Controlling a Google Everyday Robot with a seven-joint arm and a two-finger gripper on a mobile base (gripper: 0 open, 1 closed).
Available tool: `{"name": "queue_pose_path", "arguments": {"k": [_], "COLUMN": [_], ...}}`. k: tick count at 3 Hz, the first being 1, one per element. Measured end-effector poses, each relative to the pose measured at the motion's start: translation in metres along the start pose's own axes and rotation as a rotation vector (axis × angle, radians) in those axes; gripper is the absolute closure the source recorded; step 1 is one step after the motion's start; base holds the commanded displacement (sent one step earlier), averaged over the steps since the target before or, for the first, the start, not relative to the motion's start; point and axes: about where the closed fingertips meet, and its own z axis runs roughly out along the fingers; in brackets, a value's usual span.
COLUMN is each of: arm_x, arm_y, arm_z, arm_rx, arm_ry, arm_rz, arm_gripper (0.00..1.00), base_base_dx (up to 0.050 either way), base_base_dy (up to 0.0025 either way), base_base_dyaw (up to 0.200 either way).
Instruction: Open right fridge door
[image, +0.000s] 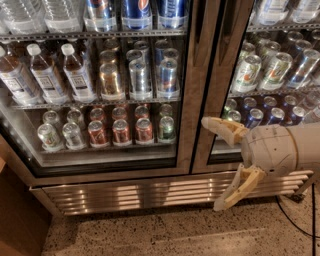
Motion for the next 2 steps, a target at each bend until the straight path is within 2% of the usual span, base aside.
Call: {"name": "queue_pose_path", "arguments": {"k": [1,2], "arm_x": [-0.032,-0.054], "arm_y": [0.001,0.002], "arm_z": [-0.007,-0.013], "arm_rx": [0.027,0.046], "arm_ry": [0.012,0.021], "arm_rz": [-0.044,-0.076], "arm_gripper": [0.0,0.0], "base_base_dx": [0.0,0.0], "base_base_dy": [0.0,0.0], "base_base_dyaw": [0.0,0.0]}}
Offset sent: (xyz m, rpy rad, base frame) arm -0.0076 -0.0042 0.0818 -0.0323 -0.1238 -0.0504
